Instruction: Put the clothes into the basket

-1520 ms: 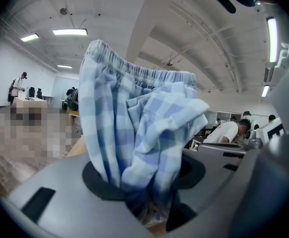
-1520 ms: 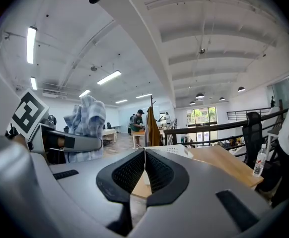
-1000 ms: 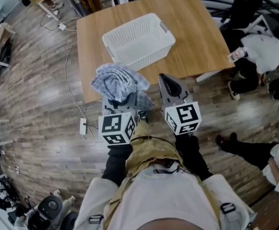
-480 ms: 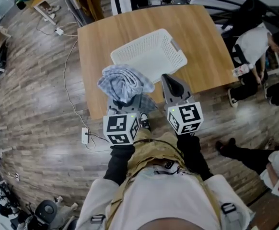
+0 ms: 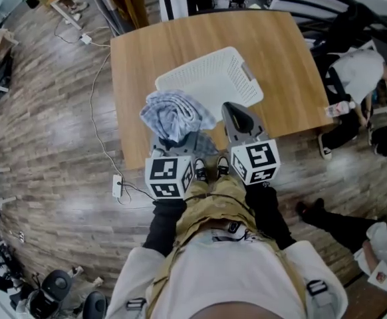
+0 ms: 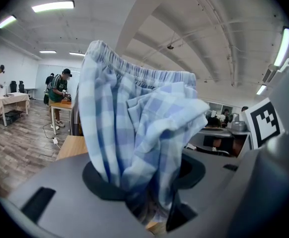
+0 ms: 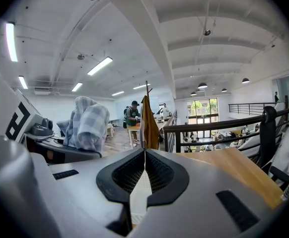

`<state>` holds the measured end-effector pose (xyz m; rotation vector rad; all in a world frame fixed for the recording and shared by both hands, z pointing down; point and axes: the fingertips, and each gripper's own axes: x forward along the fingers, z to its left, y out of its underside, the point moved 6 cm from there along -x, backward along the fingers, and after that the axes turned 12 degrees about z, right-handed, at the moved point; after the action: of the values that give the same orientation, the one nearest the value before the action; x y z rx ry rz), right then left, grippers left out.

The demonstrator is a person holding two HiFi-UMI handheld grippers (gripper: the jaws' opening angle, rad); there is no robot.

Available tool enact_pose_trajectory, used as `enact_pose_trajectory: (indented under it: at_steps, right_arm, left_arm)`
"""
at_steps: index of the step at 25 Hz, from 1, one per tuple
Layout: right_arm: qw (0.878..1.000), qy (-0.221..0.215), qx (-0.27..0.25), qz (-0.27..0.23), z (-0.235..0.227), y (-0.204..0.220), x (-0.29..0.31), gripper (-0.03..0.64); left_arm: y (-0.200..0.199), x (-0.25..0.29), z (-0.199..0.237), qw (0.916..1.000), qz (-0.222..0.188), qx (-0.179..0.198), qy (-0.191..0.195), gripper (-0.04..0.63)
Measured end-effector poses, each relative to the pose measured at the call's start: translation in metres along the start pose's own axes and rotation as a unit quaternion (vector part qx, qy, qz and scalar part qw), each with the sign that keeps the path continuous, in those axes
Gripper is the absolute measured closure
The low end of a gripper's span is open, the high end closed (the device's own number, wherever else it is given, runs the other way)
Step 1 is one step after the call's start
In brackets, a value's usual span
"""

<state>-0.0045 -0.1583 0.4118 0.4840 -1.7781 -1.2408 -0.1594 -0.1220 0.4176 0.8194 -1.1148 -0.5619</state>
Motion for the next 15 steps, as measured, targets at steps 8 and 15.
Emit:
enact_pose_trajectory:
  at_steps: [8,15]
  right_arm:
    - [1.0,-0.024,-0.018,-0.005,-0.006,-0.012,0.01,0.595]
    - [0.999,-0.025,-0.019,0.011,-0.011,-0.004,0.015,0.595]
  left_arm:
    - [-0.017,0.007,-0.005,0.9994,-0.007,0.024,-0.024,0.376]
    - [-0.022,0.022,0.003,0.999,-0.003,0.028,-0.034,0.376]
